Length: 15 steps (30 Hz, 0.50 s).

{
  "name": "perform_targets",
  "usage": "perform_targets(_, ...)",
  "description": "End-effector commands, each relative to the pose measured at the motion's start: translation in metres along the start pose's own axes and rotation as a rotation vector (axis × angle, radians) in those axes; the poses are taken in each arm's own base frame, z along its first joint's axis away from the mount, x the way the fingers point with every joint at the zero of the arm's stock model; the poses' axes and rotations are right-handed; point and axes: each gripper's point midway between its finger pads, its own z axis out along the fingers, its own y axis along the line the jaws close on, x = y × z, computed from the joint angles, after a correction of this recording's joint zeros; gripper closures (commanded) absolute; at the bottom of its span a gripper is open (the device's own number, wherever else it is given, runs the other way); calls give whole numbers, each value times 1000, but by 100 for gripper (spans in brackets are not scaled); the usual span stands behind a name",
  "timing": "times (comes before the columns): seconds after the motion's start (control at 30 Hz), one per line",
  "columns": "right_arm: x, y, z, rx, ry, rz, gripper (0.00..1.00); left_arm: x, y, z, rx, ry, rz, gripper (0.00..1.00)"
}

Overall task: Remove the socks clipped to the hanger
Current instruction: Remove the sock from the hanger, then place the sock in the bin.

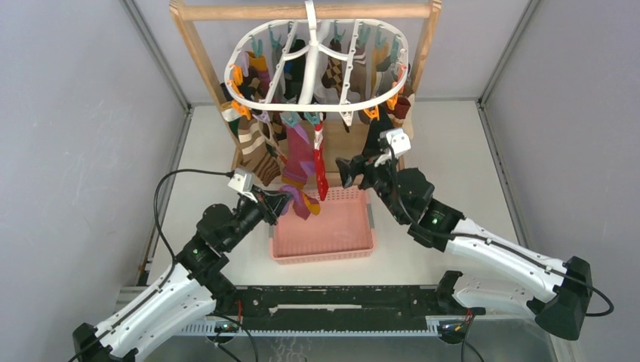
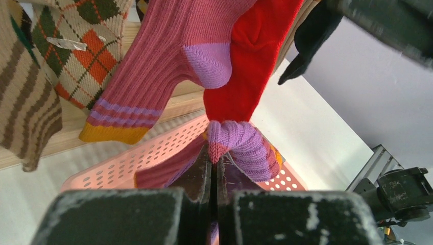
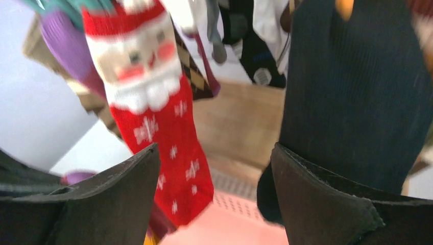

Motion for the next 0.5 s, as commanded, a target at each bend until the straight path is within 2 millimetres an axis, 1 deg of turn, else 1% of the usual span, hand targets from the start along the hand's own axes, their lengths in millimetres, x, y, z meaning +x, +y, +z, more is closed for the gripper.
perform_targets(0.0, 21, 0, -18, -27, 22, 66, 14, -7, -2, 7, 10, -38, -21, 100)
perform_targets(0.03, 34, -4, -22, -19, 39, 64, 14, -3, 0, 9, 2, -31, -25, 100)
perform_targets(0.17, 62, -13, -37, -13, 61, 84, 14, 13, 10, 16, -29, -9, -43, 99)
perform_targets(0.3, 89, -22, -50, -5, 85, 105, 14, 32, 22, 22, -70, 23, -51, 99)
perform_targets(0.47, 118, -30, -59, 10, 124, 103, 14, 56, 34, 28, -103, 60, -66, 97)
